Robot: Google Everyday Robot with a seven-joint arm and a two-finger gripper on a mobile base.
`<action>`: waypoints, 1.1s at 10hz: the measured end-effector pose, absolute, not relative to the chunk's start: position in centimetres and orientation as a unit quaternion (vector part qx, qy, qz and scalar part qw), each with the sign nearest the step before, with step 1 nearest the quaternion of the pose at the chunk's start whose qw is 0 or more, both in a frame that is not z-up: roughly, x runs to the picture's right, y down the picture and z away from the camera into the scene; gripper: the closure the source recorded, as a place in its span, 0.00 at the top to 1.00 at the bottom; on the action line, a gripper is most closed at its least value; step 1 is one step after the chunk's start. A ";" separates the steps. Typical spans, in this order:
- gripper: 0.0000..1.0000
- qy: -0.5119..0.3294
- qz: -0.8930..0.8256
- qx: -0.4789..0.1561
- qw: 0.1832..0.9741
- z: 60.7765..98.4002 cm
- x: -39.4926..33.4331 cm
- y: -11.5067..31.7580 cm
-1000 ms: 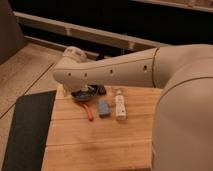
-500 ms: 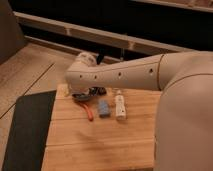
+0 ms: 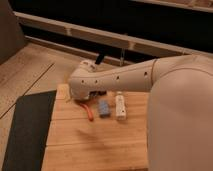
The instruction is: Place the pepper in the ceramic bowl
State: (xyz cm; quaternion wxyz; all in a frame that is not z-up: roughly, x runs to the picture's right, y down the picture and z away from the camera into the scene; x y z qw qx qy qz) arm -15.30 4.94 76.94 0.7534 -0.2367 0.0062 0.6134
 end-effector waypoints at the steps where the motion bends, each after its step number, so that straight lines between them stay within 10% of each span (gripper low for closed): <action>1: 0.65 0.007 0.614 -0.236 0.753 77.0 -15.2 4.9; 11: 0.65 0.076 0.612 -0.276 0.737 81.5 -13.7 9.7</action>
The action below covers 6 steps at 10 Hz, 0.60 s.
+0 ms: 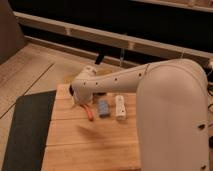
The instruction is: Place the pepper in the ceramic bowl
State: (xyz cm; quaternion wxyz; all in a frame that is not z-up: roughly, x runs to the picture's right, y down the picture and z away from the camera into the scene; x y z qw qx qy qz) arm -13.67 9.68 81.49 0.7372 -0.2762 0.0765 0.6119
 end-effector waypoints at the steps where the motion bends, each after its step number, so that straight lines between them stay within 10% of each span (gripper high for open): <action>1: 0.65 0.084 0.611 -0.281 0.735 82.0 -13.6 10.1; 6: 0.65 0.126 0.591 -0.298 0.739 84.8 -13.0 12.0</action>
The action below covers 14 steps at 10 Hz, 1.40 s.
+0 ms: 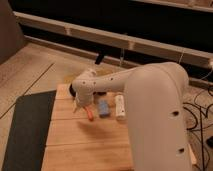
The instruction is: Place the pepper in the ceramic bowl
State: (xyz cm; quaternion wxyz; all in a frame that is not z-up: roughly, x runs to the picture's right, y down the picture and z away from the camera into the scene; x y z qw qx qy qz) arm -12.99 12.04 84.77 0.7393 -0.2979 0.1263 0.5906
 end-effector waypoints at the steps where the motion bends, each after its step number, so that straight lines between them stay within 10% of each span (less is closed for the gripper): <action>1: 0.65 0.130 0.583 -0.298 0.744 85.1 -13.1 12.0; 14: 0.63 0.183 0.581 -0.319 0.726 88.1 -12.1 14.8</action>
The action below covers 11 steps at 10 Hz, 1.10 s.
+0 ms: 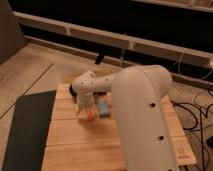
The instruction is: Place the pepper in the ceramic bowl
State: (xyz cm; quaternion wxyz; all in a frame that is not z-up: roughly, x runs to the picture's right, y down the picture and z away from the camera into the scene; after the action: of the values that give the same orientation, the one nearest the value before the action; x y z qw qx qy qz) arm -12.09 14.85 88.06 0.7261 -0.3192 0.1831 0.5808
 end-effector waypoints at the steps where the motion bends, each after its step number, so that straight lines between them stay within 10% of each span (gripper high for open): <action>1: 0.54 0.187 0.583 -0.324 0.721 88.2 -11.9 15.1; 6: 0.03 0.189 0.578 -0.327 0.723 88.5 -11.7 15.2; 11: 0.00 0.143 0.556 -0.291 0.765 84.8 -15.2 11.7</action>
State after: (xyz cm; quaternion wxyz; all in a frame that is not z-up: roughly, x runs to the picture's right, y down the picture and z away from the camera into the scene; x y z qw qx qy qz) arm -15.18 11.72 84.80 0.7654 -0.2912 0.1432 0.5557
